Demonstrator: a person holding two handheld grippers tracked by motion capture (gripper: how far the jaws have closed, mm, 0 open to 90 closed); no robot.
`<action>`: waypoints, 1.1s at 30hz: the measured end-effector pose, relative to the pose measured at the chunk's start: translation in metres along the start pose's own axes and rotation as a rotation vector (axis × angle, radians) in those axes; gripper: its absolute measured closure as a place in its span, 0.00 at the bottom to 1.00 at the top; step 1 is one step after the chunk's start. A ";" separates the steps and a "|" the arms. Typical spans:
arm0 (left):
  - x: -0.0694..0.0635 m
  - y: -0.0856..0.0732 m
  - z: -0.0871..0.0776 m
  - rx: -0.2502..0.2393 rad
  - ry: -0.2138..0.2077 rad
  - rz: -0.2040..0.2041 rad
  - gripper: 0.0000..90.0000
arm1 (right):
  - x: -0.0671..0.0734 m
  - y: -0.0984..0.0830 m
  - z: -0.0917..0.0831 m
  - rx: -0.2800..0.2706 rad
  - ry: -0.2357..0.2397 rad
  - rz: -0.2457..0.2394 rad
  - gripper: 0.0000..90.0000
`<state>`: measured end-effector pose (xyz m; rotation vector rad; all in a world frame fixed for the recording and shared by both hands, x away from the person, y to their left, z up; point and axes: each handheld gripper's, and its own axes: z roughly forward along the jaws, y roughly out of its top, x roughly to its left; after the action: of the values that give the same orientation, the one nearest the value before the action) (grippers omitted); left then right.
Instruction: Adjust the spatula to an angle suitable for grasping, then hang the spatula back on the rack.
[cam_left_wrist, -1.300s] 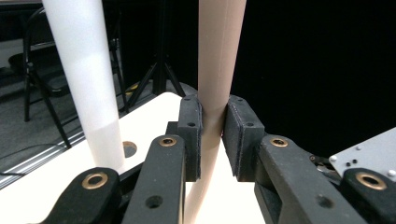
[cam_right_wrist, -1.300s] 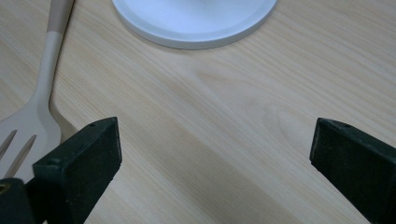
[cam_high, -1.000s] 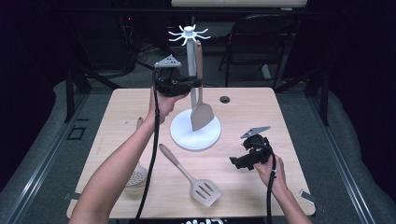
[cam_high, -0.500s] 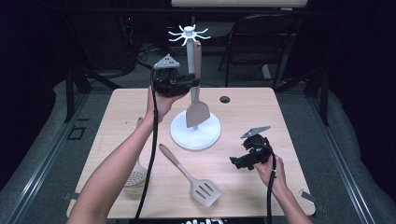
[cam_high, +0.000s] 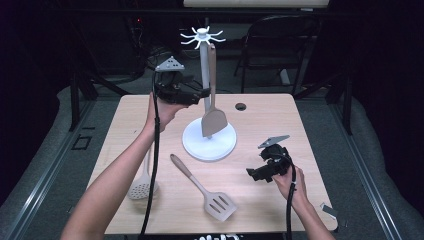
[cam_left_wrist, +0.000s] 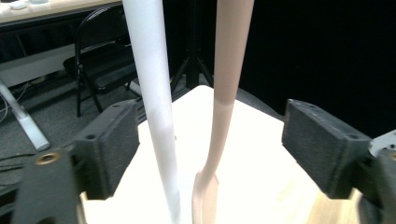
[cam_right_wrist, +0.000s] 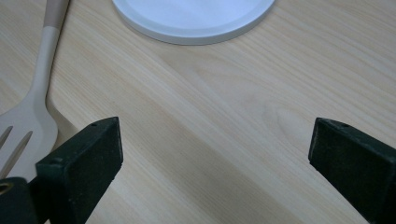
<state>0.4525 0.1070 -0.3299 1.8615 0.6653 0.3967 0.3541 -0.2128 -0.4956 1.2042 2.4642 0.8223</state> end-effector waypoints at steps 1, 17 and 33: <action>0.000 0.001 -0.003 0.001 -0.001 0.003 0.18 | 0.000 0.000 0.000 0.001 -0.001 0.000 0.03; -0.004 0.030 -0.028 -0.036 0.032 0.045 0.22 | 0.000 0.000 0.001 0.003 0.001 0.006 0.04; -0.018 0.063 -0.035 -0.138 0.093 0.122 0.92 | -0.001 0.000 0.001 0.009 -0.002 0.003 0.06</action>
<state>0.4347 0.1043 -0.2576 1.7649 0.5732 0.5979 0.3551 -0.2132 -0.4965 1.2110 2.4681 0.8110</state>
